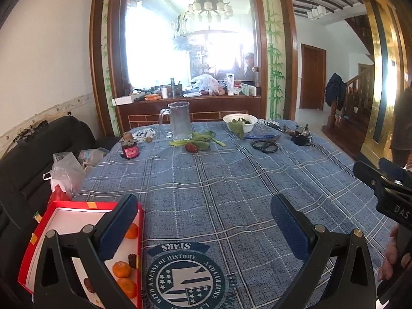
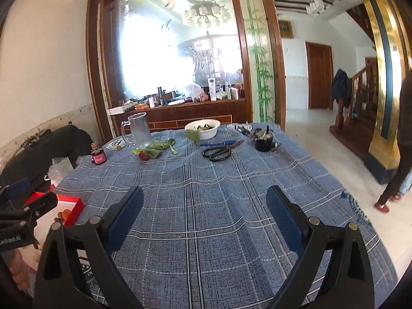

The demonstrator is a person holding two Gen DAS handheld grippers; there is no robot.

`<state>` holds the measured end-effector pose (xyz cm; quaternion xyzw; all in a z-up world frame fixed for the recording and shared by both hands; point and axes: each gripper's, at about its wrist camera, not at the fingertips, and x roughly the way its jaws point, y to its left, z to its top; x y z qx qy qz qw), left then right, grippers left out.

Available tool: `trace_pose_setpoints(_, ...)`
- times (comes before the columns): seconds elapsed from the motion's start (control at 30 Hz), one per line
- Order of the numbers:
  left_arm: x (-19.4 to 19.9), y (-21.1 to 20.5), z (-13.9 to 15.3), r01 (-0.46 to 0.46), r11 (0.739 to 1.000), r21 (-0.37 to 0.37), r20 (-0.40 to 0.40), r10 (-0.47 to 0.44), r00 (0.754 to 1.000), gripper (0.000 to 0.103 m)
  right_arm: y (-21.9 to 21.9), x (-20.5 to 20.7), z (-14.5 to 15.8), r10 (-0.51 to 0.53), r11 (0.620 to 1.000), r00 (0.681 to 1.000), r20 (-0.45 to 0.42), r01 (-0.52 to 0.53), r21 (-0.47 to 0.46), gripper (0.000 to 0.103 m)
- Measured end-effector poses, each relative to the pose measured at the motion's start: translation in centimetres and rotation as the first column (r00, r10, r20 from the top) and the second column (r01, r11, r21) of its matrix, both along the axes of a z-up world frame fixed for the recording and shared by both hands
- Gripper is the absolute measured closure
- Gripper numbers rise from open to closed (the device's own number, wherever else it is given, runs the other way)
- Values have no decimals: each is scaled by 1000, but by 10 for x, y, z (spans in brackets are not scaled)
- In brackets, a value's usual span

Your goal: Organize fruits

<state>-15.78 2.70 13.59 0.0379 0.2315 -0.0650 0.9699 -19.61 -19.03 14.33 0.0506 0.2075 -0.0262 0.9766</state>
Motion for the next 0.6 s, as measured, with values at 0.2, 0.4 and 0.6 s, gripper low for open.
trace_pose_setpoints(0.2,-7,7,4,-26,1000,15,26,26,999,0,6,0,-2,22,1000,1000,1,-22,9,2)
trace_pose_setpoints(0.4,-12,11,7,-42,999,-8,22,42,999,0,21,3,-8,69,998,997,-18,-69,7,2)
trace_pose_setpoints(0.6,-17,10,8,-72,997,17,10,72,997,0,43,2,-10,140,990,990,-20,-140,22,2)
